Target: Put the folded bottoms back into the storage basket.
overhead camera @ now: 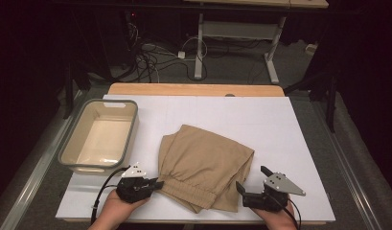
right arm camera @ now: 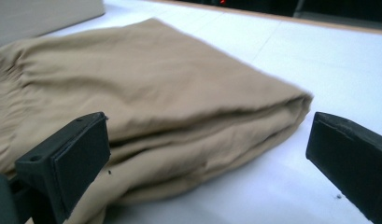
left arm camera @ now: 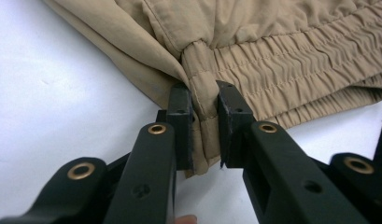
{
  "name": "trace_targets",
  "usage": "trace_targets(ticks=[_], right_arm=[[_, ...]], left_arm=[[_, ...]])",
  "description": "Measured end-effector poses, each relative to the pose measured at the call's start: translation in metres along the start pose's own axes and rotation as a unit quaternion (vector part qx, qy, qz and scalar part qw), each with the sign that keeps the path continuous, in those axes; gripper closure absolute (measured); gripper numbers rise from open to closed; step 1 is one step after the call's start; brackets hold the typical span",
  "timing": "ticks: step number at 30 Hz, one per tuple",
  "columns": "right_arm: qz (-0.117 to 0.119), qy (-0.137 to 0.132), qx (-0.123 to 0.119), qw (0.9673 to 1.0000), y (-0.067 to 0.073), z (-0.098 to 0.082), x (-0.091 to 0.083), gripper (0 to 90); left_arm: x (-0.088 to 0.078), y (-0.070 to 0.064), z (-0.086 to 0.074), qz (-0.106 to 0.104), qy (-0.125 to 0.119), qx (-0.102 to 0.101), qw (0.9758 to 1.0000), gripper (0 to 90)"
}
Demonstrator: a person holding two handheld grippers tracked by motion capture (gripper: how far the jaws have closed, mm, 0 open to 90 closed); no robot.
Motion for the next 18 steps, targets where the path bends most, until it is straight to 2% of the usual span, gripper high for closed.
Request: trace_targets(ticks=[5,9,10,11,12,13,15,16,17,18], right_arm=[[-0.020,0.007,-0.004,0.9998,-0.011,0.012,0.014,1.1],[-0.037,0.031,0.009,0.9988,-0.030,0.026,0.043,2.4],[-0.037,0.031,0.009,0.9988,-0.030,0.026,0.043,2.4],[-0.042,0.045,0.021,0.9979,-0.039,0.030,0.056,6.6],[-0.042,0.045,0.021,0.9979,-0.039,0.030,0.056,6.6],[-0.049,0.072,0.035,0.9956,-0.048,0.030,0.068,13.0],[-0.057,0.104,0.054,0.9914,-0.058,0.025,0.079,17.1],[-0.057,0.104,0.054,0.9914,-0.058,0.025,0.079,17.1],[-0.061,0.120,0.058,0.9891,-0.062,0.022,0.083,19.1],[-0.055,0.157,0.073,0.9833,-0.066,0.011,0.089,23.5]], left_arm=[[0.000,0.001,0.000,-0.006,-0.001,-0.005,1.0000,75.8],[0.000,0.001,0.000,-0.007,-0.002,-0.007,1.0000,75.1],[0.000,0.001,0.000,-0.007,-0.002,-0.007,1.0000,75.0],[0.000,0.001,0.000,-0.008,-0.002,-0.009,0.9999,75.0],[0.000,0.001,0.000,-0.008,-0.002,-0.009,0.9999,75.0],[0.000,0.001,0.000,-0.008,-0.002,-0.009,0.9999,75.0],[0.000,0.001,0.000,-0.009,-0.002,-0.009,0.9999,75.0],[0.000,0.001,0.000,-0.009,-0.002,-0.009,0.9999,75.0],[0.000,0.001,0.000,-0.009,-0.002,-0.009,0.9999,75.0],[0.000,0.001,0.000,-0.010,-0.002,-0.010,0.9999,74.9]])
Point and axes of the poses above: each handheld gripper's, and its own axes: x roughly forward along the jaws, z roughly out of its top, y roughly to its left, the point moved 8 cm from there along x, roughly forward along the jaws, and after that the axes turned 2 degrees about -x, right-handed, at the moved point
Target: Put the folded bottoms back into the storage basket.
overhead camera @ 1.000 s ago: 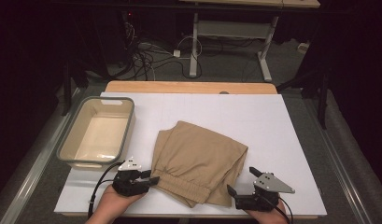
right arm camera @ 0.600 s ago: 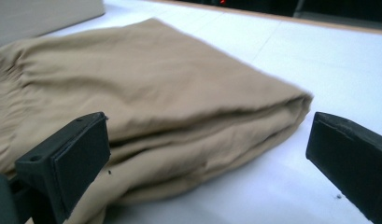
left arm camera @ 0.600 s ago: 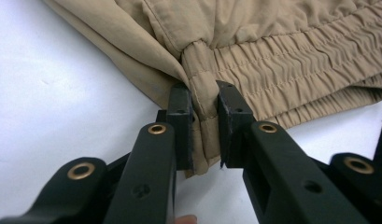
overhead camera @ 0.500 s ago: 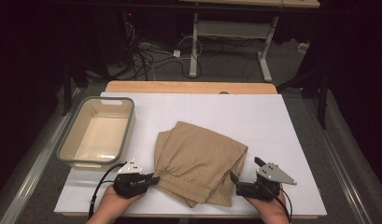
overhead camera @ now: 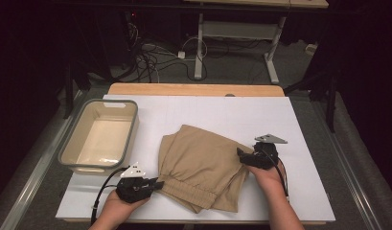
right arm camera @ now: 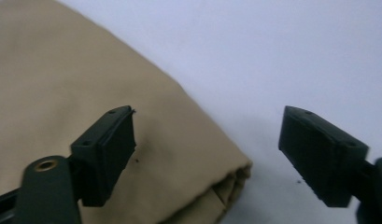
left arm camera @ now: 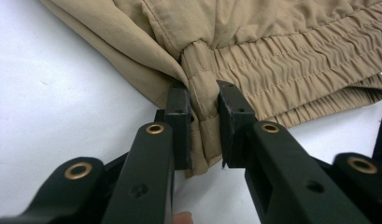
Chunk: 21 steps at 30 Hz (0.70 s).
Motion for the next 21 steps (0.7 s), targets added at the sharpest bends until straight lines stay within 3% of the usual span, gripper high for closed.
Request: trace_targets(ticks=[2,5,6,9,12,15,21], right_arm=[[0.012,0.032,-0.005,0.9994,0.001,-0.009,0.005,24.7],[0.006,0.034,-0.021,0.9992,0.004,-0.013,0.001,31.6],[0.016,0.030,-0.033,0.9989,0.007,-0.016,-0.003,41.5],[0.025,0.021,-0.037,0.9988,0.009,-0.018,-0.005,47.6],[0.036,0.001,-0.029,0.9989,0.006,-0.021,-0.007,63.9],[0.059,-0.001,-0.046,0.9972,0.013,-0.022,-0.008,79.8],[0.058,-0.006,-0.069,0.9959,0.018,-0.023,-0.009,83.9]], left_arm=[[0.000,0.000,0.000,0.000,0.000,0.000,1.0000,74.7],[0.000,0.000,0.000,0.000,0.000,0.000,1.0000,74.8],[0.000,0.000,0.000,0.000,0.000,0.000,1.0000,74.8],[0.000,0.000,0.000,0.000,0.000,0.000,1.0000,74.8],[0.000,0.000,0.000,0.000,0.000,0.000,1.0000,74.8],[0.000,0.000,0.000,-0.001,0.001,-0.001,1.0000,74.8],[0.000,0.000,0.000,-0.001,0.001,-0.001,1.0000,74.9]])
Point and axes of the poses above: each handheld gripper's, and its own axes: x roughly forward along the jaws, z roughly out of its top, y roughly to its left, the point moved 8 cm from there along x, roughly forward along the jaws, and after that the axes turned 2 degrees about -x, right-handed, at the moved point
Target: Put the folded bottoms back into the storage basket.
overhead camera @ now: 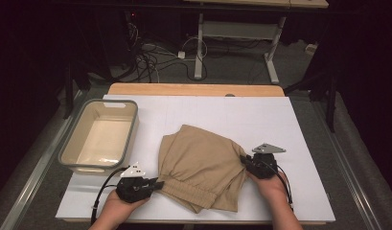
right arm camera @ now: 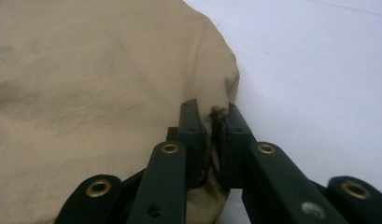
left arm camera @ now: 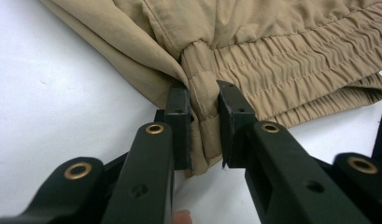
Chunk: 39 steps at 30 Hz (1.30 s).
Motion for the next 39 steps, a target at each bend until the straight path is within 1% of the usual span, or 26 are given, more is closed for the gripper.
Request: trace_targets(ticks=[2,10,13,14,15,16,17,18,19,20,21,22,23,24,25,26,27,30,31,32,33,34,35,36,37,39], right_arm=[[-0.006,-0.001,-0.010,0.9999,0.001,0.000,0.000,84.0],[-0.012,-0.001,-0.017,0.9998,0.002,0.000,0.000,85.2],[-0.015,-0.004,-0.027,0.9995,0.003,0.001,-0.001,85.9],[-0.015,-0.004,-0.027,0.9995,0.003,0.001,-0.001,85.9],[-0.015,-0.014,-0.032,0.9993,0.003,0.002,-0.004,86.1],[-0.018,-0.024,-0.037,0.9989,0.003,0.004,-0.006,86.1],[-0.019,-0.031,-0.039,0.9986,0.003,0.006,-0.008,86.1],[-0.020,-0.039,-0.039,0.9983,0.004,0.009,-0.010,86.1],[-0.020,-0.039,-0.039,0.9983,0.004,0.009,-0.010,86.1],[-0.018,-0.048,-0.040,0.9979,0.005,0.013,-0.014,86.1],[-0.018,-0.048,-0.040,0.9979,0.005,0.013,-0.014,86.1],[-0.019,-0.052,-0.048,0.9973,0.007,0.018,-0.017,86.1],[-0.018,-0.054,-0.050,0.9971,0.008,0.020,-0.017,86.1],[-0.018,-0.057,-0.049,0.9970,0.009,0.021,-0.018,86.0],[-0.018,-0.057,-0.049,0.9970,0.009,0.021,-0.018,86.0],[-0.016,-0.062,-0.051,0.9967,0.010,0.024,-0.018,86.0],[-0.016,-0.062,-0.051,0.9967,0.010,0.024,-0.018,86.0],[-0.011,-0.065,-0.050,0.9966,0.014,0.027,-0.014,86.0],[-0.004,-0.067,-0.053,0.9964,0.017,0.030,-0.010,86.0],[-0.002,-0.066,-0.053,0.9964,0.018,0.031,-0.009,86.0],[0.000,-0.066,-0.058,0.9961,0.020,0.033,-0.007,85.9],[0.003,-0.065,-0.057,0.9963,0.022,0.034,-0.006,85.9],[0.003,-0.065,-0.057,0.9963,0.022,0.034,-0.006,85.9],[0.003,-0.066,-0.060,0.9960,0.025,0.038,-0.003,85.9],[0.003,-0.066,-0.060,0.9960,0.025,0.038,-0.003,85.9],[0.006,-0.071,-0.061,0.9956,0.030,0.043,0.001,85.9]], left_arm=[[0.000,0.000,0.000,0.001,0.000,0.000,1.0000,74.9],[0.000,-0.001,0.001,0.009,0.006,-0.002,0.9999,75.2],[-0.002,-0.003,0.008,0.021,0.041,0.012,0.9989,75.5],[-0.002,-0.003,0.008,0.021,0.041,0.012,0.9989,75.5],[-0.004,-0.004,0.011,0.028,0.055,0.019,0.9979,75.4],[-0.006,-0.005,0.014,0.035,0.071,0.025,0.9966,75.4],[-0.012,-0.008,0.023,0.044,0.099,0.037,0.9934,75.4],[-0.015,-0.010,0.028,0.049,0.112,0.042,0.9916,75.4],[-0.015,-0.010,0.028,0.049,0.112,0.042,0.9916,75.4],[-0.017,-0.011,0.033,0.057,0.127,0.049,0.9891,75.4],[-0.018,-0.012,0.038,0.063,0.140,0.056,0.9866,75.4],[-0.021,-0.014,0.047,0.069,0.163,0.065,0.9820,75.4],[-0.021,-0.014,0.047,0.069,0.163,0.065,0.9820,75.4],[-0.024,-0.016,0.054,0.074,0.184,0.070,0.9777,75.5],[-0.024,-0.016,0.054,0.074,0.184,0.070,0.9777,75.5],[-0.026,-0.015,0.059,0.076,0.206,0.072,0.9728,75.5],[-0.026,-0.015,0.059,0.076,0.206,0.072,0.9728,75.5],[-0.030,-0.011,0.063,0.089,0.238,0.074,0.9644,75.5],[-0.032,-0.009,0.065,0.093,0.246,0.074,0.9621,75.5],[-0.035,-0.005,0.068,0.097,0.258,0.069,0.9587,75.5],[-0.035,-0.005,0.068,0.097,0.258,0.069,0.9587,75.5],[-0.039,-0.002,0.070,0.099,0.269,0.066,0.9557,75.5],[-0.039,-0.002,0.070,0.099,0.269,0.066,0.9557,75.5],[-0.041,0.002,0.072,0.103,0.278,0.064,0.9529,75.5],[-0.041,0.002,0.072,0.103,0.278,0.064,0.9529,75.5],[-0.043,0.006,0.072,0.107,0.287,0.059,0.9502,75.5]])
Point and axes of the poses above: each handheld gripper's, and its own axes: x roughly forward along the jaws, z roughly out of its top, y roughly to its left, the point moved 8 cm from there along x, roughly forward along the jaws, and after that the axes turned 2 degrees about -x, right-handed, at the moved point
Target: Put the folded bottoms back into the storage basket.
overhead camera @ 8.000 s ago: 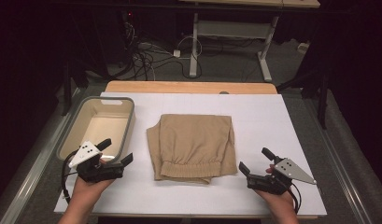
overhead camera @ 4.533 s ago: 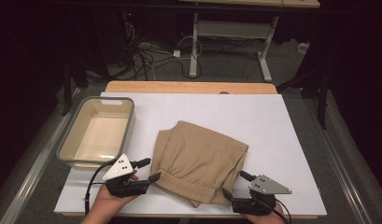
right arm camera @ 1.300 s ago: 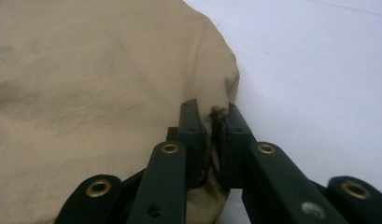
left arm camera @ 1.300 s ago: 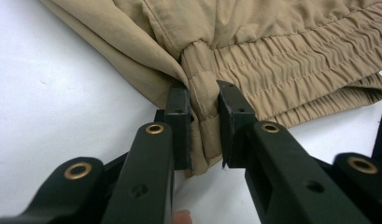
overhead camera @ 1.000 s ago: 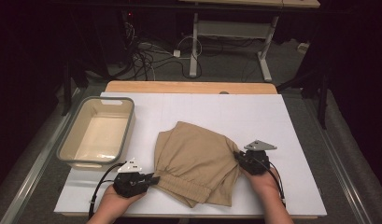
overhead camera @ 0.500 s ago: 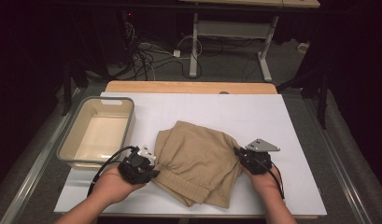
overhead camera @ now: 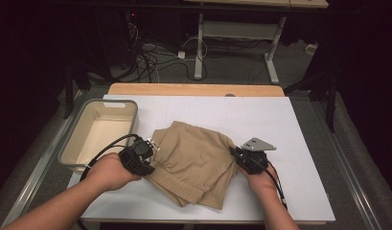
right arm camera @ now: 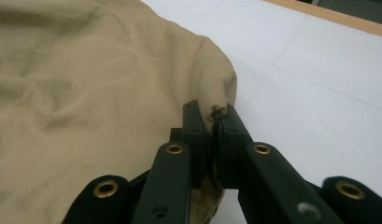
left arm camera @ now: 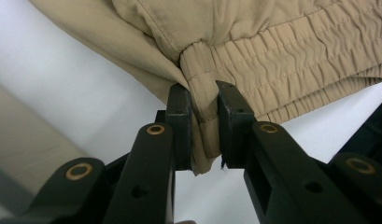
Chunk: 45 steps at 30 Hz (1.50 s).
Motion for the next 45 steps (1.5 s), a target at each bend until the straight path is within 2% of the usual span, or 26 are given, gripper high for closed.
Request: trace_targets(ticks=[2,4,10,13,16,23,24,28,34,37,45], right_arm=[[0.002,-0.004,0.002,1.0000,0.003,0.002,0.004,85.9],[0.001,-0.005,0.003,1.0000,0.005,0.003,0.008,85.8],[0.002,-0.002,0.016,0.9999,0.006,0.002,0.018,85.8],[0.002,-0.001,0.016,0.9999,0.005,0.003,0.018,85.8],[0.001,-0.007,0.017,0.9998,0.006,0.006,0.015,85.8],[-0.002,-0.031,0.002,0.9995,0.010,0.025,0.003,85.7],[-0.004,-0.041,-0.001,0.9992,0.010,0.033,-0.002,85.7],[-0.004,-0.056,0.006,0.9984,0.009,0.047,-0.009,85.7],[-0.007,-0.060,0.001,0.9982,0.010,0.059,-0.013,85.6],[-0.008,-0.066,-0.004,0.9978,0.012,0.068,-0.015,85.6],[-0.011,-0.078,-0.005,0.9969,0.015,0.082,-0.018,85.6]], left_arm=[[0.001,0.006,-0.004,0.001,0.019,0.001,0.9998,75.5],[0.002,0.008,-0.006,0.001,0.029,0.001,0.9996,75.5],[0.005,0.011,-0.007,-0.002,0.044,0.001,0.9990,75.5],[0.006,0.012,-0.006,0.000,0.056,0.009,0.9984,75.6],[0.005,0.012,-0.004,-0.001,0.061,0.010,0.9981,75.6],[-0.008,0.016,0.004,0.013,0.068,0.012,0.9975,75.6],[-0.012,0.018,0.006,0.015,0.067,0.015,0.9975,75.6],[-0.022,0.021,0.009,0.009,0.070,0.017,0.9974,75.5],[-0.033,0.026,0.011,0.006,0.075,0.010,0.9971,75.4],[-0.041,0.027,0.012,-0.008,0.094,-0.001,0.9956,75.0],[-0.056,0.031,0.017,0.003,0.104,0.007,0.9945,75.1]])
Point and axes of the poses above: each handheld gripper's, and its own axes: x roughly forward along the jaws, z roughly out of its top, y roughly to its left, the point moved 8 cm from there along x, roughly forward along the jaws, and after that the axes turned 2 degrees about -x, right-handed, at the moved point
